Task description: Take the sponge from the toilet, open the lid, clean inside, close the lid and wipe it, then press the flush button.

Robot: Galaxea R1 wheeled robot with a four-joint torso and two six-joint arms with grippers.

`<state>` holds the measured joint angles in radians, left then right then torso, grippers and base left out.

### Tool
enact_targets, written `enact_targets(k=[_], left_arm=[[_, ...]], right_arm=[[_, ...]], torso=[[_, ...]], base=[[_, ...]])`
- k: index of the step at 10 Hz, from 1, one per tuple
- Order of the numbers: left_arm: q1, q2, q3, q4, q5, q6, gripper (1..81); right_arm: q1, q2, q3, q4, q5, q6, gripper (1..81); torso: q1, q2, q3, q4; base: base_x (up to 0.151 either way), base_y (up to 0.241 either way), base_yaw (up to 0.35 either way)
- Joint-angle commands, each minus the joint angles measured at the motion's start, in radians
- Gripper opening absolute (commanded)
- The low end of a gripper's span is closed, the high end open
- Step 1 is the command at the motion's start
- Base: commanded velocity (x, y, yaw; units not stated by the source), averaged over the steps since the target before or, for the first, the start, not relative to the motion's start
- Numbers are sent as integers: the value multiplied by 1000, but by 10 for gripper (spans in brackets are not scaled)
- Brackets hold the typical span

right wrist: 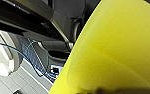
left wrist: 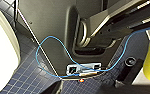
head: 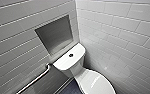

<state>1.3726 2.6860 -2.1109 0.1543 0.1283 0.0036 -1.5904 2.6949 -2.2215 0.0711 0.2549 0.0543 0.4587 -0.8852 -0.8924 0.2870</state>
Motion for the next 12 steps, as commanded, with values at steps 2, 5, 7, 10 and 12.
enact_targets(k=[2,5,7,10,12], left_arm=[[44,123,-215,11,192,21,811],[49,154,-233,13,194,19,811],[55,174,-254,13,194,19,811],[61,213,-304,13,195,21,811],[67,235,-333,13,194,21,811]], right_arm=[[-4,-278,258,-3,47,160,10],[103,-468,471,1,47,161,10],[149,-501,458,19,46,176,10],[183,-525,453,19,47,202,10],[242,-565,505,19,46,210,10]], torso=[[0,0,0,0],[0,0,0,0],[0,0,0,0],[0,0,0,114],[0,0,0,176]], base=[[0,0,0],[0,0,0],[0,0,0],[0,0,0],[0,0,0]])
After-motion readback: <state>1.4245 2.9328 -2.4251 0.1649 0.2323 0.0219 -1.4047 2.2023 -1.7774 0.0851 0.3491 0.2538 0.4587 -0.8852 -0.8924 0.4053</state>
